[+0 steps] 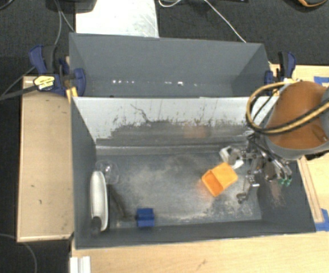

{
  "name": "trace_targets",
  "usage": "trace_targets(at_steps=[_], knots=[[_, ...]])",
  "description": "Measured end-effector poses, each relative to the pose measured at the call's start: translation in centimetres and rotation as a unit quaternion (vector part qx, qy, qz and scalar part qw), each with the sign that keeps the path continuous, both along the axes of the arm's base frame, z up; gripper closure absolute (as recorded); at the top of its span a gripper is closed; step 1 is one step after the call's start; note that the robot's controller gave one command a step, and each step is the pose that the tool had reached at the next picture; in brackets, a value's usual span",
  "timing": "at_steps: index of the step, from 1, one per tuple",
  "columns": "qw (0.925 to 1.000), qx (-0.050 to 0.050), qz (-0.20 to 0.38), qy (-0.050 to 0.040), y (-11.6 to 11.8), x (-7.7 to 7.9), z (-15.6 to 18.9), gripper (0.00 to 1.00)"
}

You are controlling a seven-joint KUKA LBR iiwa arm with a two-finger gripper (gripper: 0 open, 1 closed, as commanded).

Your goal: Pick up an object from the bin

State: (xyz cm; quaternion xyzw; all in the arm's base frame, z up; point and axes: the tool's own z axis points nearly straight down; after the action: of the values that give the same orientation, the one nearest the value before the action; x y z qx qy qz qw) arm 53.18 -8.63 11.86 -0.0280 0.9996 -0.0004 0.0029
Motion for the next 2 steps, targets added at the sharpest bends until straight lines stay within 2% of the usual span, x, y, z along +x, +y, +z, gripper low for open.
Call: trace_targets(at_steps=[1, 2], knots=[[0.9996, -0.002, -0.027, -0.0078, 1.16, 1.69, -4.42, 0.0], [0.9996, -0.002, -0.026, -0.008, 1.16, 1.67, -4.33, 0.0]])
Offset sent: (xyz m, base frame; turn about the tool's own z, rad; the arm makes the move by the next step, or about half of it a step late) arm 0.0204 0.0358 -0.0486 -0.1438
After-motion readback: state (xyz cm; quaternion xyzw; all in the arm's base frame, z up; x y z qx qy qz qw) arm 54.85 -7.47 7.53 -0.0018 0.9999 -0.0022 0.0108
